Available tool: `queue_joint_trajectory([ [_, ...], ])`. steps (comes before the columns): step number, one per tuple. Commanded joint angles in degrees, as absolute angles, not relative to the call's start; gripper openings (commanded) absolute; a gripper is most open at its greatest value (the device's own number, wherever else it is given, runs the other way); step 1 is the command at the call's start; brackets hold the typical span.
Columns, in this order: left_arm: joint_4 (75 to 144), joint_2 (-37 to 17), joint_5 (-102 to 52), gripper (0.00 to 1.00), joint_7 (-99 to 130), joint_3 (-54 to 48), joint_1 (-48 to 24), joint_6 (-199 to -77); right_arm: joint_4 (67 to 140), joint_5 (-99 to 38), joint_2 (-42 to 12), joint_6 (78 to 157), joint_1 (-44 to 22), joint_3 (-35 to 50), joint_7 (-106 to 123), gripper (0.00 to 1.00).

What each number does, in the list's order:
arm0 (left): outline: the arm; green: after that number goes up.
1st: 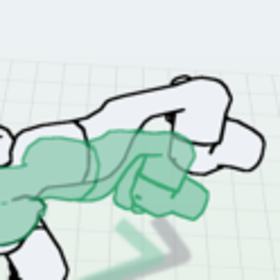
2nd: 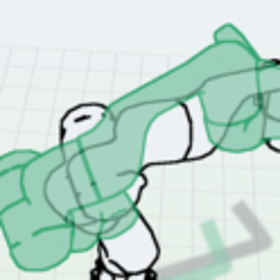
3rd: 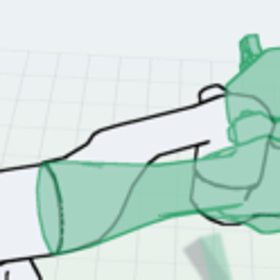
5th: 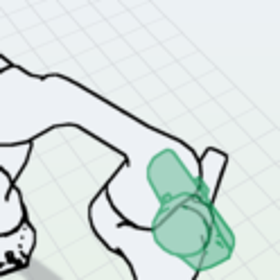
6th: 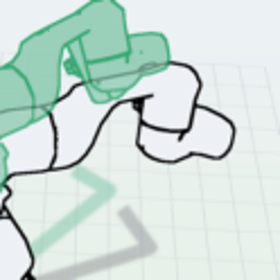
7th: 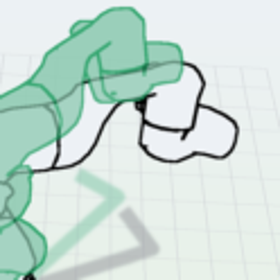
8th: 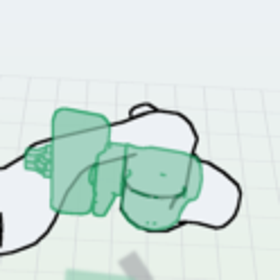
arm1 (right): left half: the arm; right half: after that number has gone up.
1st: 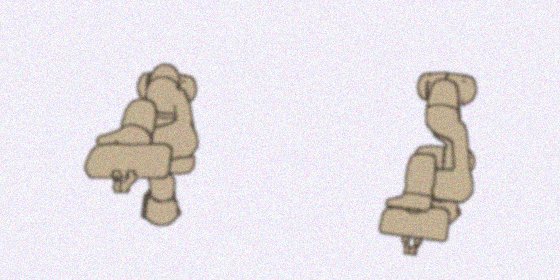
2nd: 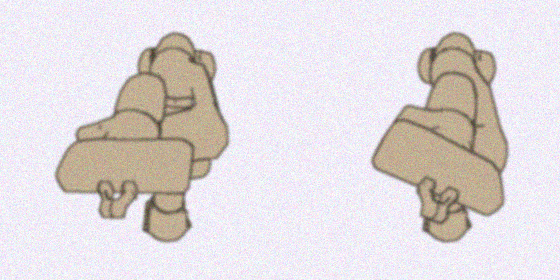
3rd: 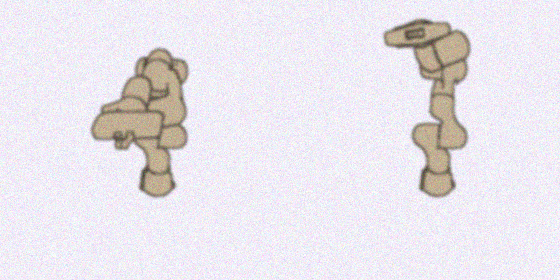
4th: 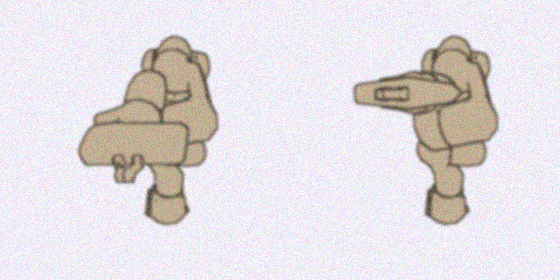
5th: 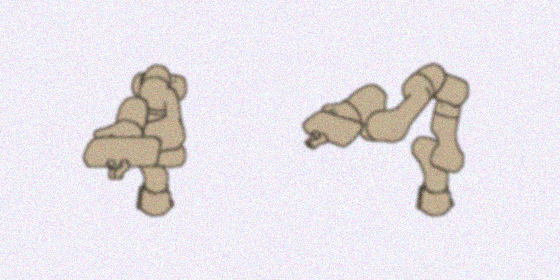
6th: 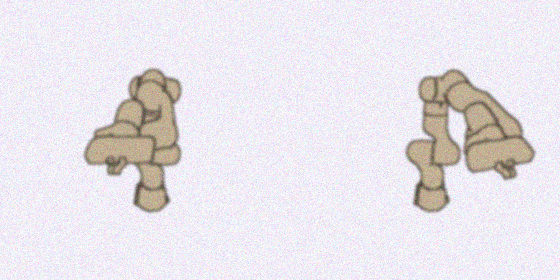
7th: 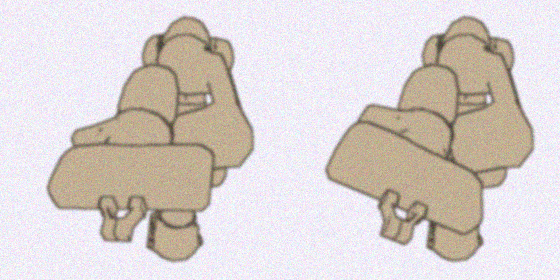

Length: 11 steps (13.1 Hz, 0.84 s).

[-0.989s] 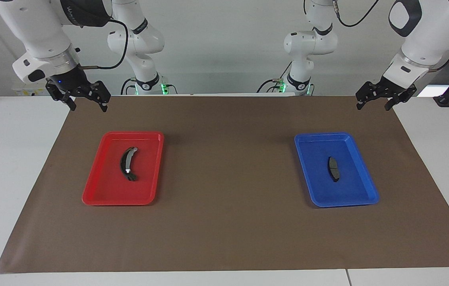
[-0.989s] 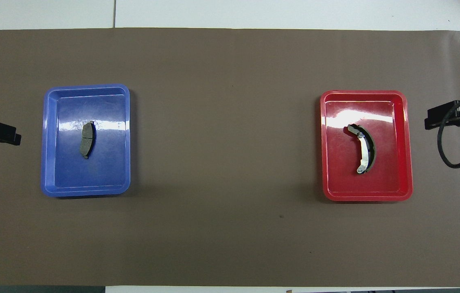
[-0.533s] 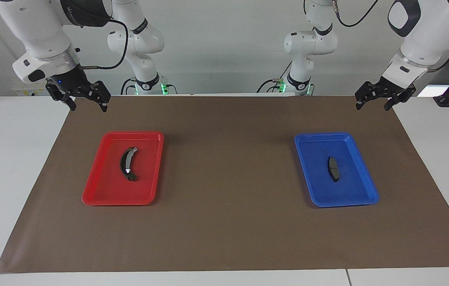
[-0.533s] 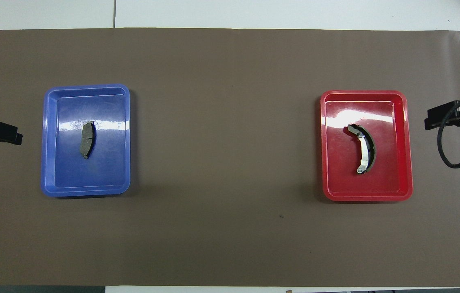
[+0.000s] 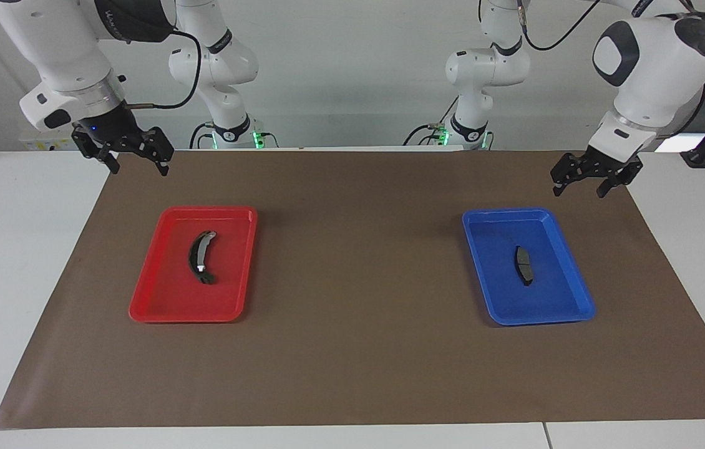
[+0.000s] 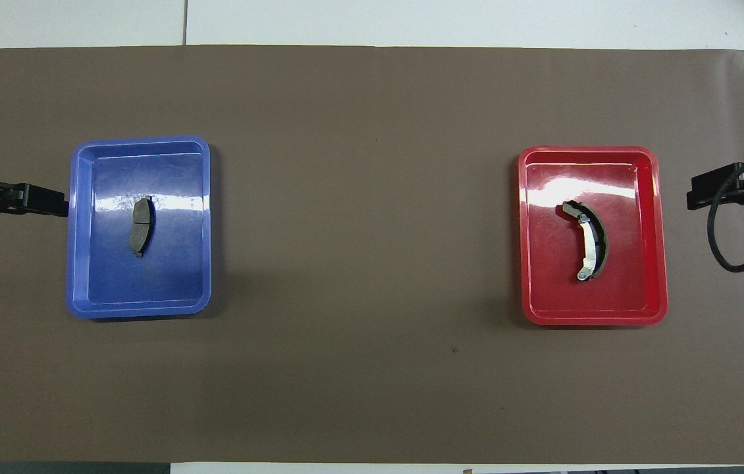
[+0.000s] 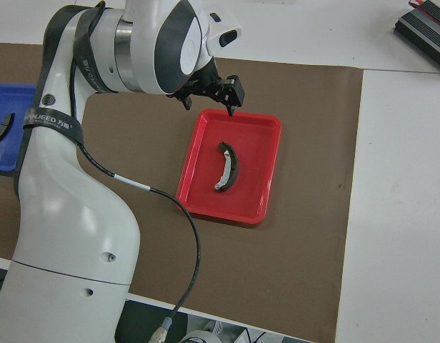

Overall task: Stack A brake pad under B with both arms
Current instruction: 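Reach the left gripper into the blue tray while the right gripper reaches the red tray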

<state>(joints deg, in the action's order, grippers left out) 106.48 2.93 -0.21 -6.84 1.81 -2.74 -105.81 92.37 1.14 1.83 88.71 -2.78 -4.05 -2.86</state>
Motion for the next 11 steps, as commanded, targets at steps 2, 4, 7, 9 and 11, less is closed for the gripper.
queue_joint_trajectory([
  [2, 112.58, 0.72, 0.44, 1.00, -7.38, 2.11, -3.43, -116.26, 93.34, 0.53, 2.64, 88.77, -2.29, -3.78, -1.93, 1.00],
  [4, 113.99, -2.10, 0.44, 1.00, -7.38, 2.20, -4.30, -120.83, 93.34, 0.53, 2.64, 88.77, -2.20, -3.87, -2.02, 1.00],
  [7, 117.85, -5.96, 0.44, 1.00, -7.29, 2.11, -4.66, -128.38, 93.34, 0.53, 2.64, 88.86, -2.20, -3.87, -2.02, 1.00],
  [9, 121.62, -6.76, 0.44, 1.00, -7.47, 2.20, -4.83, -133.48, 95.26, 0.53, 3.51, 89.90, -2.28, -3.87, -2.20, 1.00],
  [11, 125.32, -7.20, 0.44, 1.00, -7.47, 2.20, -4.83, -138.23, 102.71, 0.53, 6.58, 96.20, -2.02, -3.87, -2.02, 1.00],
])
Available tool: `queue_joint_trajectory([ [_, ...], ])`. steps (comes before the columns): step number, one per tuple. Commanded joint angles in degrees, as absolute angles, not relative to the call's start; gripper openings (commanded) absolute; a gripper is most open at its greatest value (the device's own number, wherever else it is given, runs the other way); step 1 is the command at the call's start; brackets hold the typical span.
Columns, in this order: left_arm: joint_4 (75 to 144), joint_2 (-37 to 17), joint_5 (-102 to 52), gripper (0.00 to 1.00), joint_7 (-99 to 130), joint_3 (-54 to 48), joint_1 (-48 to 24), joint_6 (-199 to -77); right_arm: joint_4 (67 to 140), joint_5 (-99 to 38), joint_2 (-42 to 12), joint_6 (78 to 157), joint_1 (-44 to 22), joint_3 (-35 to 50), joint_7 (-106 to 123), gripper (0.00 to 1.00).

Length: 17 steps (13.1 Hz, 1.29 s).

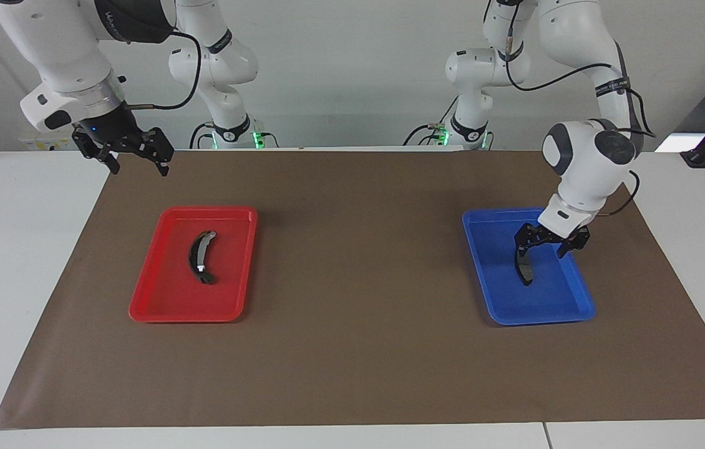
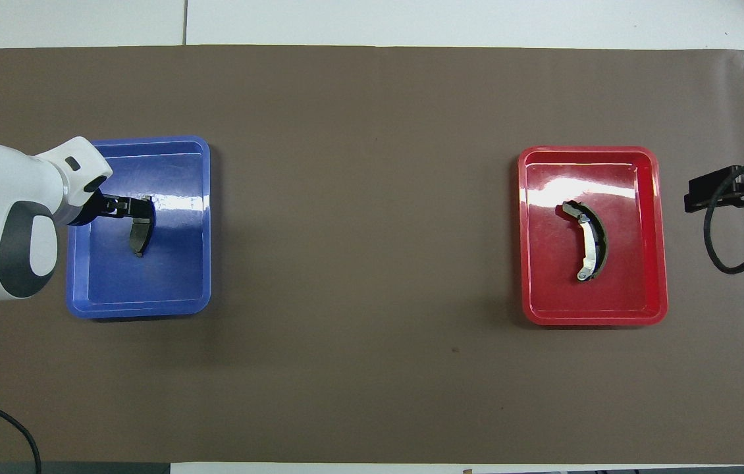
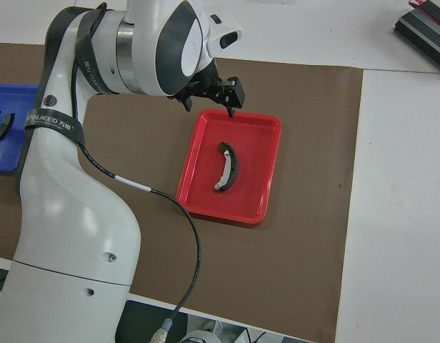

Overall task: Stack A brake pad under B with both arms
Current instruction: 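Reach the left gripper into the blue tray while the right gripper reaches the red tray, then grasp the dark pad with the left gripper while the right gripper grasps the silver pad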

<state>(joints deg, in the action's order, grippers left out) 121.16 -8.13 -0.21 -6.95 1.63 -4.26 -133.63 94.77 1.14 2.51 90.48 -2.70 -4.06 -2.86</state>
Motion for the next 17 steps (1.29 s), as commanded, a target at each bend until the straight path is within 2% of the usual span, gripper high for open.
queue_joint_trajectory([
  [1, 126.99, -7.29, 0.44, 0.99, -7.64, 2.20, -4.83, -139.56, 107.09, 0.53, 8.16, 100.33, -2.02, -3.87, -1.93, 1.00],
  [3, 128.49, -7.90, 0.44, 0.99, -10.88, 2.11, -4.57, -141.58, 115.80, 0.35, 9.84, 109.21, -2.28, -3.78, -1.76, 1.00],
  [6, 128.50, -11.94, 0.44, 0.99, -11.25, 2.11, -5.10, -145.62, 119.17, -1.76, 4.33, 115.20, -2.46, -3.78, 3.65, 1.00],
  [8, 128.50, -11.95, 0.44, 0.96, -11.16, 2.11, -5.80, -145.81, 125.21, -2.02, 3.34, 125.37, -2.46, -3.78, 8.33, 1.00],
  [9, 128.50, -11.95, 0.44, 0.85, -11.16, 2.11, -5.80, -145.55, 128.12, -2.02, 2.56, 130.47, -2.46, -3.78, 9.57, 0.99],
  [10, 128.41, -11.95, 0.44, 0.61, -10.55, 2.11, -5.80, -145.29, 130.15, -2.02, 1.42, 133.91, -2.46, -3.78, 10.36, 0.99],
  [11, 128.15, -11.87, 0.44, 0.27, -10.20, 2.20, -5.89, -144.94, 131.12, -2.02, 0.28, 136.64, -2.46, -3.78, 10.89, 0.99],
  [12, 127.97, -11.60, 0.44, 0.11, -10.54, 2.20, -5.71, -144.84, 131.92, -2.02, -0.35, 138.24, -2.46, -3.78, 11.51, 0.99],
  [15, 126.40, -10.46, 0.44, 0.06, -10.46, 2.20, -5.71, -141.34, 132.97, -2.02, -3.16, 141.40, -2.37, -3.78, 14.33, 0.99],
  [17, 121.23, -10.02, 0.44, 0.06, -10.20, 2.20, -5.89, -133.03, 133.94, -2.02, -4.04, 143.17, -2.46, -3.78, 14.24, 0.99],
])
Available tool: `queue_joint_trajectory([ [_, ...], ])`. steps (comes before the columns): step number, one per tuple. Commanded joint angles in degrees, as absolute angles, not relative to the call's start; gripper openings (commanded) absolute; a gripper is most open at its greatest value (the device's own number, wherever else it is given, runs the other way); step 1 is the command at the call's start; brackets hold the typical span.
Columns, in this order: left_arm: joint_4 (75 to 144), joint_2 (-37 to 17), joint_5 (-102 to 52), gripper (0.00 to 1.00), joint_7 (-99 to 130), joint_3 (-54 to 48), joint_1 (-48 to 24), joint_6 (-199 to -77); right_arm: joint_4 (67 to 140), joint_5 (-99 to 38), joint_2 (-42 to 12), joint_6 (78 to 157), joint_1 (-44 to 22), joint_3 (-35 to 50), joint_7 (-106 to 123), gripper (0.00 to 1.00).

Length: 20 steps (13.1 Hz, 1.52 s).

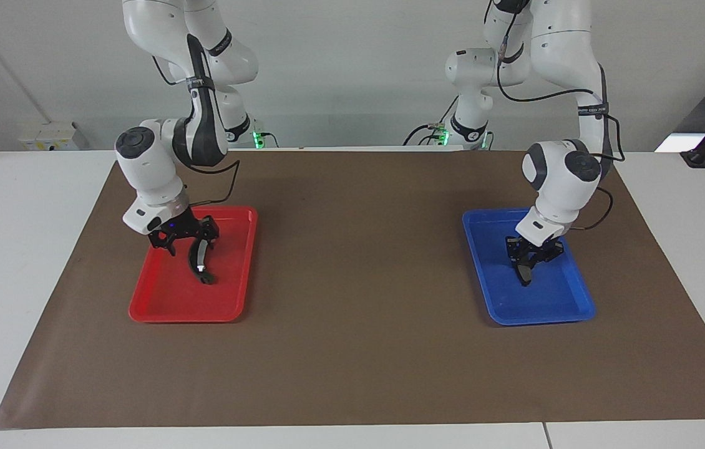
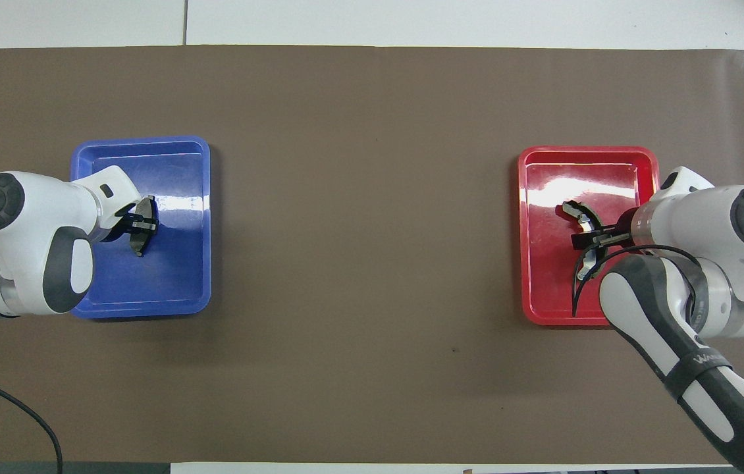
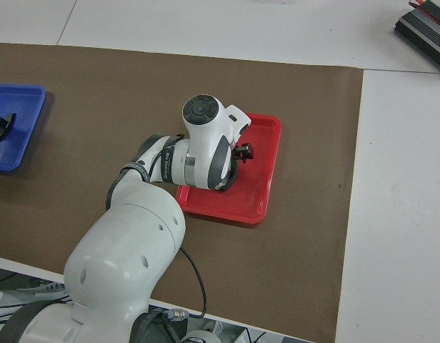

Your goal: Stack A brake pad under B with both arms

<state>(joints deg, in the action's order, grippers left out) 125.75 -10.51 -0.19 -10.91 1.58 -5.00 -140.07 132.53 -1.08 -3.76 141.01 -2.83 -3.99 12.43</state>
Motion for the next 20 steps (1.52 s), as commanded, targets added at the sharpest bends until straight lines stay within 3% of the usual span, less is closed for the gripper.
queue_joint_trajectory([
  [1, 118.94, -10.02, 0.44, 0.06, -10.11, 2.20, -6.32, -129.76, 134.21, -2.02, -4.83, 143.35, -2.37, -3.78, 14.24, 0.99],
  [5, 113.56, -10.19, 0.44, 0.05, -4.24, 2.28, -10.62, -124.37, 134.12, -2.02, -6.33, 144.14, -2.02, -3.78, 14.06, 0.97],
  [8, 112.41, -10.81, 0.35, 0.02, 4.63, 2.29, -17.03, -125.41, 134.21, -2.02, -6.42, 144.14, -2.02, -3.78, 12.58, 0.81],
  [10, 112.32, -11.07, 0.26, 0.01, 10.00, 2.20, -21.51, -128.13, 134.21, -2.02, -6.33, 144.14, -2.28, -3.78, 11.78, 0.59],
  [12, 111.71, -12.21, -0.17, 0.01, 13.95, 2.20, -25.47, -130.07, 134.21, -2.02, -6.33, 144.05, -2.28, -3.78, 9.08, 0.11],
  [13, 109.01, -15.18, -0.26, 0.01, 18.15, 2.20, -27.92, -130.43, 134.12, -2.02, -6.33, 143.88, -2.37, -3.78, 6.27, 0.02],
  [15, 103.56, -21.33, -0.26, 0.02, 27.12, 2.20, -31.97, -131.21, 133.60, -2.02, -6.33, 143.53, -2.55, -3.78, 5.54, 0.00],
  [20, 99.59, -26.80, -1.31, 0.07, 29.44, 2.20, -38.05, -135.88, 132.02, -2.02, -4.40, 139.85, -1.76, -3.87, 4.92, 0.00],
])
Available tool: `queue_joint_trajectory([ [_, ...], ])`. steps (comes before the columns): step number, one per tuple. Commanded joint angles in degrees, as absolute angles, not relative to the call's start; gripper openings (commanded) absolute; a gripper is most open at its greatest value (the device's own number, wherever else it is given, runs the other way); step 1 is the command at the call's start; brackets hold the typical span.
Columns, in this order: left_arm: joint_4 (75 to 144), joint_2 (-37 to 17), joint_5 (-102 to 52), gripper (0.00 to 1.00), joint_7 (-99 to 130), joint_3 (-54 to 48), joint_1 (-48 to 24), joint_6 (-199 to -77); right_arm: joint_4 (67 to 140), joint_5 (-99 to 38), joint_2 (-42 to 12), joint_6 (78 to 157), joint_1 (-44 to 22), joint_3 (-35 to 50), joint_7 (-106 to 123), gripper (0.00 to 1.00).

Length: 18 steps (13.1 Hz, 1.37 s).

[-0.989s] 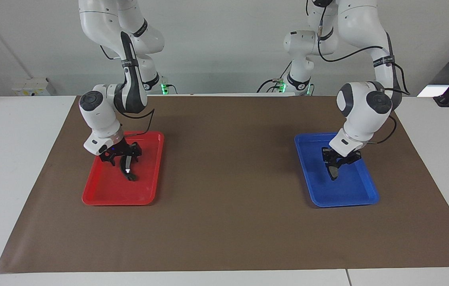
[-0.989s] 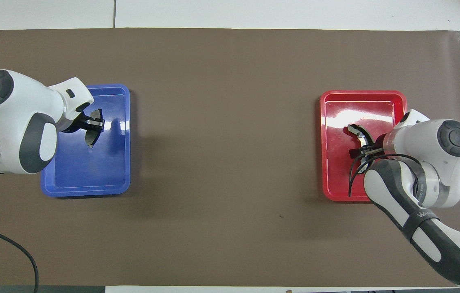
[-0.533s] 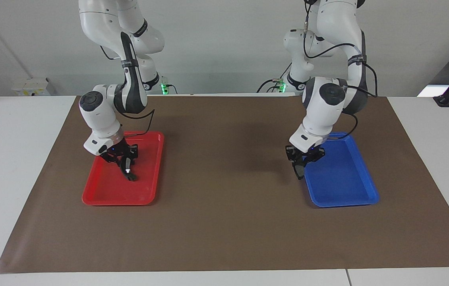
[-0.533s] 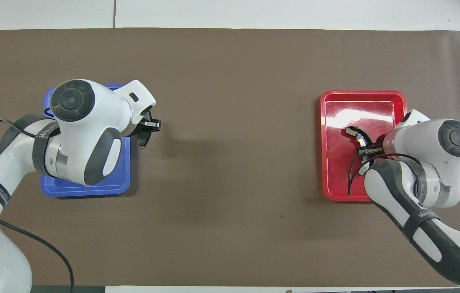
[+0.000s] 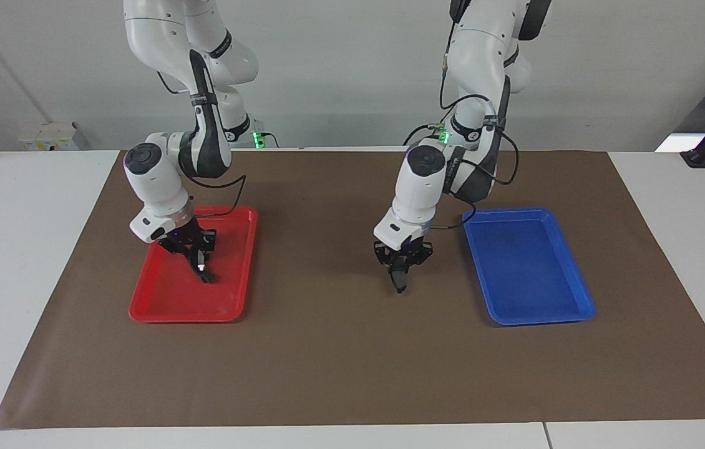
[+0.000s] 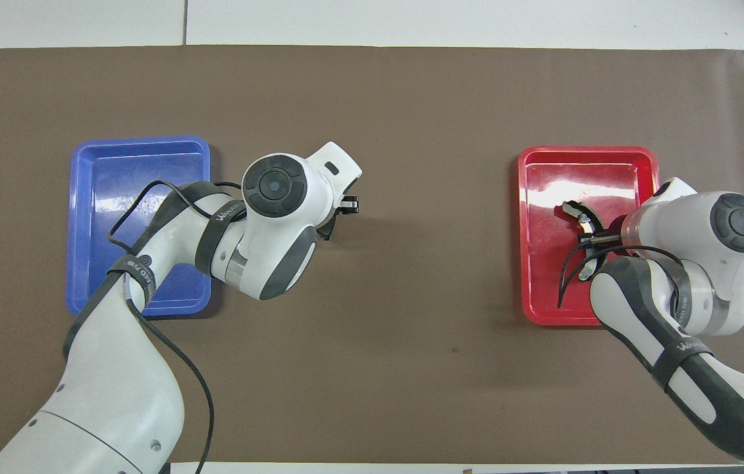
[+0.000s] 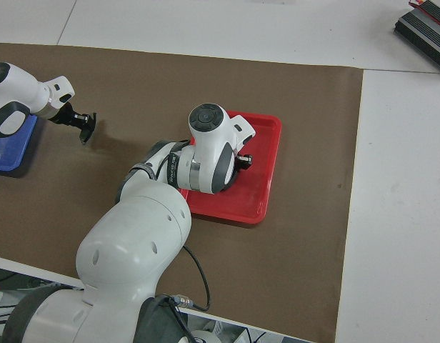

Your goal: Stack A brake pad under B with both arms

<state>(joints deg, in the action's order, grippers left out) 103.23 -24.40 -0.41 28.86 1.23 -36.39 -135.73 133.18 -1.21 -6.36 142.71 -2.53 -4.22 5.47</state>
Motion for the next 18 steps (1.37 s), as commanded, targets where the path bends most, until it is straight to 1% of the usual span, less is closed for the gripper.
queue_joint_trajectory([
  [1, 99.23, -27.76, -1.67, 0.11, 29.44, 2.20, -38.75, -136.40, 130.71, -2.02, -3.87, 137.75, -1.76, -3.87, 5.01, 0.00],
  [2, 99.66, -27.86, -1.67, 0.17, 29.44, 2.20, -39.02, -137.97, 129.21, -2.02, -3.61, 135.38, -1.67, -3.95, 4.92, 0.00],
  [3, 99.67, -27.77, -1.67, 0.32, 29.36, 2.20, -39.63, -138.68, 127.46, -2.02, -3.34, 133.00, -1.76, -3.87, 4.75, 0.00],
  [4, 99.49, -27.77, -1.67, 0.58, 29.44, 2.20, -39.64, -138.69, 126.14, -2.02, -3.34, 131.41, -2.02, -3.87, 4.05, 0.00],
  [5, 99.67, -27.77, -1.67, 0.93, 29.44, 2.20, -39.73, -138.60, 124.91, -2.02, -3.25, 129.74, -2.28, -3.69, 3.61, 0.00],
  [6, 99.67, -27.77, -1.67, 1.00, 29.36, 2.20, -39.99, -138.08, 123.41, -2.02, -3.34, 127.81, -2.46, -3.43, 2.91, 0.00],
  [9, 100.10, -26.73, -1.76, 1.00, 29.36, 2.20, -39.56, -136.94, 120.07, -1.93, -3.51, 124.20, -4.91, -2.90, -0.52, 0.00],
  [12, 101.07, -20.68, -1.76, 1.00, 29.18, 2.37, -37.28, -130.28, 117.86, -1.93, -4.39, 123.48, -9.48, -2.90, -7.18, 0.00],
  [15, 101.51, -13.82, -1.67, 1.00, 27.08, 2.55, -31.57, -117.90, 117.25, -1.93, -4.92, 125.41, -14.31, -2.90, -18.94, 0.00],
  [16, 101.43, -12.15, -1.67, 1.00, 25.16, 2.98, -30.51, -115.60, 115.59, -1.93, -6.31, 125.07, -16.24, -2.90, -23.25, 0.00],
  [18, 101.16, -8.89, -1.67, 1.00, 18.49, 2.99, -25.95, -110.94, 111.20, -2.02, -10.09, 124.72, -20.63, -2.81, -32.13, 0.00],
])
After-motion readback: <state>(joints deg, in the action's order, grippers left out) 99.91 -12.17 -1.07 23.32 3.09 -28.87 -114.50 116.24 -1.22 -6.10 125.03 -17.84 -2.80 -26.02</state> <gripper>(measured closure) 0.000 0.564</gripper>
